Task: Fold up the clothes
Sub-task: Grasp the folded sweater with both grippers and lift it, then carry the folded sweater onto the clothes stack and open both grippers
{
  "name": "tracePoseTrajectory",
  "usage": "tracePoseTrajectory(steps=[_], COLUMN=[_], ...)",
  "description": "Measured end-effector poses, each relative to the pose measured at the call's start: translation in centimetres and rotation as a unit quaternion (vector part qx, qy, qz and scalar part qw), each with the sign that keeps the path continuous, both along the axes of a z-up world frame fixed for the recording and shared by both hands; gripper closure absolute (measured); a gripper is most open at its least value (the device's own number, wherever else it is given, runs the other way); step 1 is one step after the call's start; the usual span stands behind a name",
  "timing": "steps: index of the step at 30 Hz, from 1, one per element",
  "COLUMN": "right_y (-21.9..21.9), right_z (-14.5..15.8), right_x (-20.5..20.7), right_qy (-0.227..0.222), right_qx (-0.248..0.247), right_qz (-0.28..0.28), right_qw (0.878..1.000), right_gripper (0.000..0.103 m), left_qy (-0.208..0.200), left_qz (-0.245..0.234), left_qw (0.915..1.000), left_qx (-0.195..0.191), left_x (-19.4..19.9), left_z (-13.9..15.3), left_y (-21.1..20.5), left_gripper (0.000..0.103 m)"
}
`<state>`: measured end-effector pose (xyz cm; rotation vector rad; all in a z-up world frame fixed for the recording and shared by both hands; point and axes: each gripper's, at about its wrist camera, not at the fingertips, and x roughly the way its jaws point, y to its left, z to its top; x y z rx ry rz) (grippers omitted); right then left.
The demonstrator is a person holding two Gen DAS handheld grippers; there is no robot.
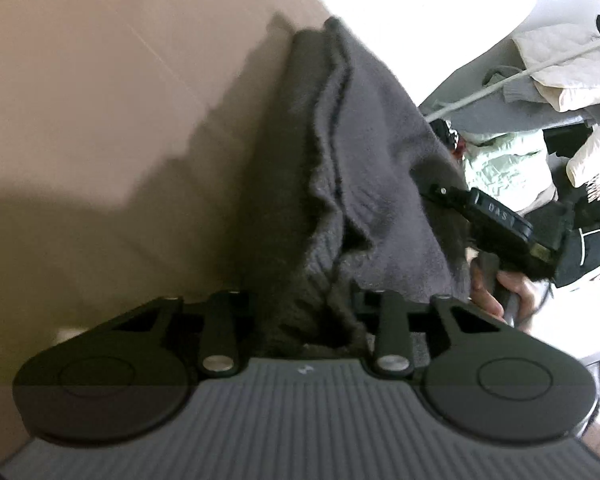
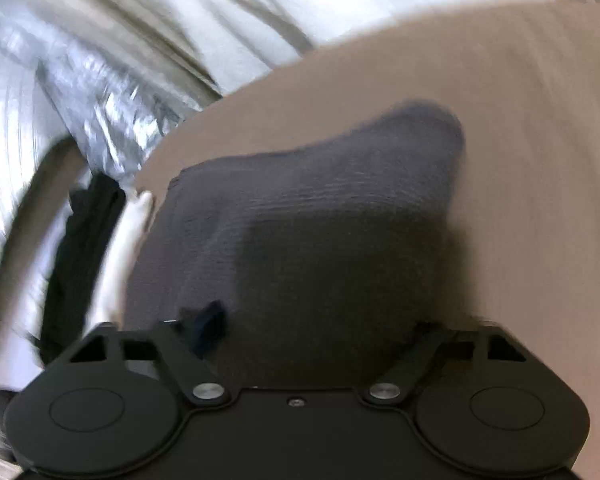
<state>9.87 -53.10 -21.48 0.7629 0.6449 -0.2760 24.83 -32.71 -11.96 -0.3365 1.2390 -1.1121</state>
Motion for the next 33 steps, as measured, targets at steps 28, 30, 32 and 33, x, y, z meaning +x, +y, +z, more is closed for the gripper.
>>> tracePoseTrajectory(steps=[28,30,32,33], right_y=[20.0,21.0,21.4,21.2], right_z=[19.8,19.9,20.2,20.3], right_x=[10.5,13.8,16.9,18.4], right_qy=[-0.134,-0.149,-0.169,-0.188], right_qx=[-0.209,-0.198,-0.192,-0.185], right_qz=[0.142,0.149,0.157,0.160], right_qw=[0.958,0.957,0.954,0.951], right_gripper=[0.051,0.051,0.051,0.051], left_qy=[-0.306,-0.329,-0.332,-0.328], left_qz=[0.126,0.135,0.139,0.147], left_qw=[0.9434,0.9331,0.9309,0.9302], left_qx=[0.028,0.052,0.064,0.074], left_x=[3.4,6.2,9.7,11.7], left_z=[24.2,26.1,27.6,28.2], left_y=[18.6,20.0,21.4,21.8], left_gripper=[0.074,0.074,0.074,0.074])
